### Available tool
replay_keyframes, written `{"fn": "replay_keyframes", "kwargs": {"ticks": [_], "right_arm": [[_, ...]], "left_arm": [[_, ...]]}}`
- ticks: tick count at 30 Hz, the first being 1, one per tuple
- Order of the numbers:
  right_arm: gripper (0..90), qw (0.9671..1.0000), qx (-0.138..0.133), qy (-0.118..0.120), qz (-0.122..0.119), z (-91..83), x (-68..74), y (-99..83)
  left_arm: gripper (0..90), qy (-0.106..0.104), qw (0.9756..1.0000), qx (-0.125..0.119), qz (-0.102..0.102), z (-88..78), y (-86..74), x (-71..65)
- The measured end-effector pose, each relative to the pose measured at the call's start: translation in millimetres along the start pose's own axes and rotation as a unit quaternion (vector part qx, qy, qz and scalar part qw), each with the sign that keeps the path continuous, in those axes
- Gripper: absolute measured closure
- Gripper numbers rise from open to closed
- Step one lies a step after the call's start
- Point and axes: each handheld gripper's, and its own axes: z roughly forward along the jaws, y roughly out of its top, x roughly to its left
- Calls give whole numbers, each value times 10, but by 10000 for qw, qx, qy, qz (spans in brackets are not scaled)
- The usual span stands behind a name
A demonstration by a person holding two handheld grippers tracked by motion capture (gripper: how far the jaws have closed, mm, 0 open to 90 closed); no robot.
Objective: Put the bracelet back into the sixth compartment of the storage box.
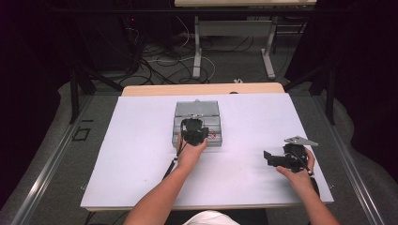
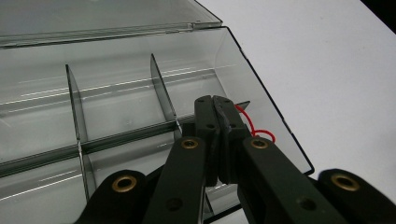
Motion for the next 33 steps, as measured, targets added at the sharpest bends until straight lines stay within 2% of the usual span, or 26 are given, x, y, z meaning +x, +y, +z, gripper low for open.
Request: {"fn": "replay_keyframes", "kwargs": {"ticks": [9, 19, 26, 33], "right_arm": [[3, 10000, 8, 11, -10, 2, 2, -1], [3, 10000, 8, 7, 2, 3, 3, -1], [3, 10000, 6, 6, 1, 3, 3, 0], [3, 10000, 5, -10, 4, 3, 3, 0]], "left_arm": [[899, 35, 10000, 28, 61, 20, -9, 3], [895, 10, 10000, 22, 16, 29, -12, -5], [844, -61, 10000, 67, 10, 19, -13, 6], [794, -125, 9999, -54, -41, -37, -7, 36]]}}
